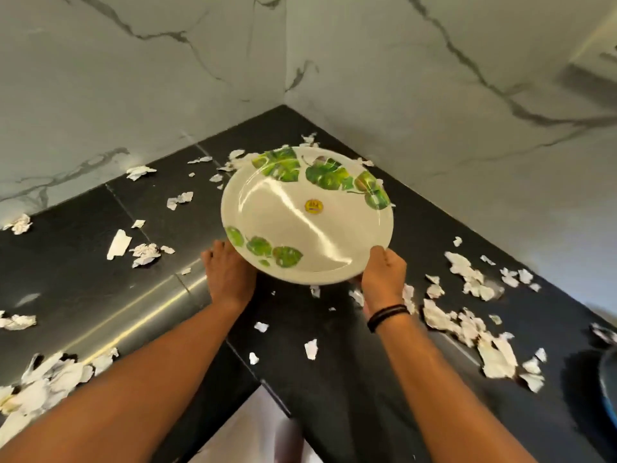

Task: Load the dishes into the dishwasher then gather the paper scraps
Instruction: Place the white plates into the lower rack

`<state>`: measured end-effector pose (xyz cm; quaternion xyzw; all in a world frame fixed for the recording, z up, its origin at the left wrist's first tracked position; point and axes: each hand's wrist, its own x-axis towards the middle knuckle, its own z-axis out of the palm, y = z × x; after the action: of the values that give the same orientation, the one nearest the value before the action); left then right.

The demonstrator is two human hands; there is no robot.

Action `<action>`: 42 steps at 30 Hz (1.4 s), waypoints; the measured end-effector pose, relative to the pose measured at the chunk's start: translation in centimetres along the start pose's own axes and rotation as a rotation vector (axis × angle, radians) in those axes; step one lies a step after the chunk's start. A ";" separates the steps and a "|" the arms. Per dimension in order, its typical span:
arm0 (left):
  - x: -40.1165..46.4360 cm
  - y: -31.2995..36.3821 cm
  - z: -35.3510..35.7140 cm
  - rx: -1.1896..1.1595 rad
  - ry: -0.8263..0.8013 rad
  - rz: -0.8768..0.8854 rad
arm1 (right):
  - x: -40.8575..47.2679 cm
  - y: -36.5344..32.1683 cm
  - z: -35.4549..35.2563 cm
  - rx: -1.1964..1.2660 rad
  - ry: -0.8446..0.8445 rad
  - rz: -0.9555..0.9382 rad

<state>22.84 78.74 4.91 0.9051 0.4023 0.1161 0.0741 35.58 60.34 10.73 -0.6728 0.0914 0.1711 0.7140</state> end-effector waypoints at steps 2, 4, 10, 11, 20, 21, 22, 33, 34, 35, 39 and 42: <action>-0.3 0.8 -1.0 -0.108 -0.014 -0.004 | -0.9 0.4 -3.1 0.035 0.058 0.011; -0.9 2.0 -1.9 -0.272 -0.021 -0.038 | -1.7 0.0 -6.0 0.084 0.094 0.052; -3.1 8.9 -4.6 -0.781 0.002 -0.325 | -4.8 -0.9 -17.2 0.086 0.179 0.003; -3.7 10.5 -5.5 -0.879 -0.014 -0.350 | -5.8 -1.0 -19.1 0.079 0.192 0.002; -12.5 22.7 -5.4 -1.291 -0.847 -0.239 | -17.4 0.4 -36.4 0.049 0.378 -0.086; -14.9 24.1 -6.5 -1.265 -0.890 -0.189 | -18.9 0.8 -38.2 0.051 0.398 -0.088; -16.9 25.4 -6.8 -1.236 -0.927 -0.140 | -20.5 1.2 -40.0 0.067 0.423 -0.084; -37.4 35.3 -8.2 -0.921 -0.959 0.358 | -36.1 7.1 -54.5 0.358 0.776 -0.093; -38.9 35.9 -8.1 -0.930 -0.972 0.382 | -37.1 7.5 -55.3 0.394 0.806 -0.090; -40.9 36.7 -8.3 -0.932 -0.986 0.408 | -38.5 8.0 -56.3 0.428 0.854 -0.096; -47.9 38.9 -8.7 -0.918 -1.100 0.540 | -43.1 10.4 -59.5 0.504 1.060 -0.157; -52.4 40.4 -8.7 -0.861 -1.168 0.649 | -46.4 13.1 -61.3 0.551 1.184 -0.174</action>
<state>15.21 13.09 14.59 0.7834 -0.0656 -0.2162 0.5790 -6.06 -5.66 10.53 -0.4507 0.4544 -0.3159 0.7004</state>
